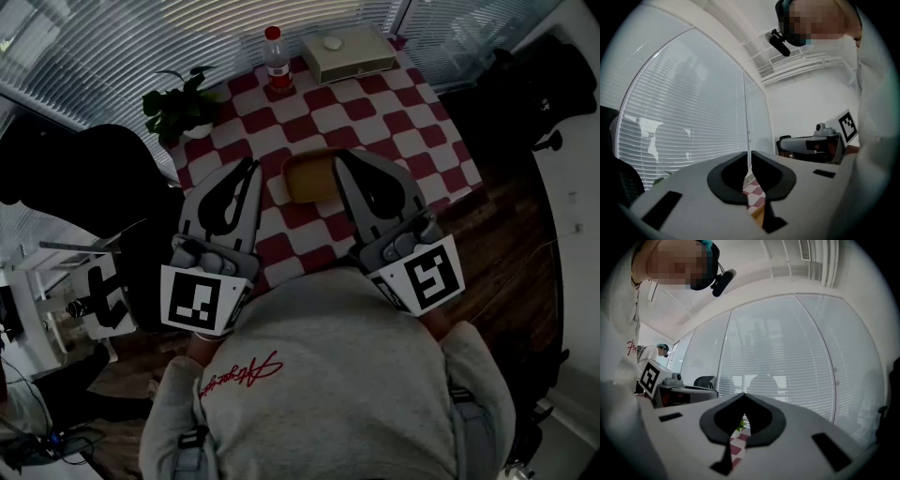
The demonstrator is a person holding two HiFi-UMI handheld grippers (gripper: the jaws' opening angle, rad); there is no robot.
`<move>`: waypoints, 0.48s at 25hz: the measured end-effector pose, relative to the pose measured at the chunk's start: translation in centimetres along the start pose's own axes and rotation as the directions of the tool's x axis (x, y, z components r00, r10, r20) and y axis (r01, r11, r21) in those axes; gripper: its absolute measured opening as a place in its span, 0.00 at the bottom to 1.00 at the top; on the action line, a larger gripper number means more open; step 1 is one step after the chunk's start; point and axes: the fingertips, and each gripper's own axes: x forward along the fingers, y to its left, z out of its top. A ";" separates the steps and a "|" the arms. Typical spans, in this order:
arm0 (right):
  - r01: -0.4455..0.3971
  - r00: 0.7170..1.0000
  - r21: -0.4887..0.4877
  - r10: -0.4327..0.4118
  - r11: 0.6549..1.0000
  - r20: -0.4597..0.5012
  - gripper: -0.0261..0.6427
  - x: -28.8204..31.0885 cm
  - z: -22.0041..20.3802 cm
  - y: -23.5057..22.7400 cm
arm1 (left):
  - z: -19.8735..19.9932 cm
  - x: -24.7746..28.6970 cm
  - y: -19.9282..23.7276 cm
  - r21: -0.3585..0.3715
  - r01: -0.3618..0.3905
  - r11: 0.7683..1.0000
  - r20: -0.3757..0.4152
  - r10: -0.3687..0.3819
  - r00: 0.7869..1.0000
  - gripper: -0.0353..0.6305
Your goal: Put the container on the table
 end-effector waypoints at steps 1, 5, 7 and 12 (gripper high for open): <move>0.002 1.000 -0.001 -0.002 1.000 -0.001 0.06 0.0 0.0 0.0 | 0.0 0.0 0.0 0.000 -0.001 1.000 0.001 0.001 1.000 0.11; 0.009 1.000 -0.003 -0.009 1.000 -0.004 0.06 -0.1 0.0 -0.2 | 0.2 0.0 0.0 0.001 -0.003 1.000 0.002 0.003 1.000 0.11; 0.009 1.000 -0.006 -0.009 1.000 -0.006 0.05 -0.2 -0.1 -0.2 | 0.2 0.0 -0.2 0.002 -0.002 1.000 0.001 0.002 1.000 0.11; 0.015 1.000 -0.006 -0.015 1.000 -0.008 0.05 -0.3 -0.1 -0.4 | 0.2 0.1 -0.4 0.007 0.002 1.000 0.001 -0.002 1.000 0.11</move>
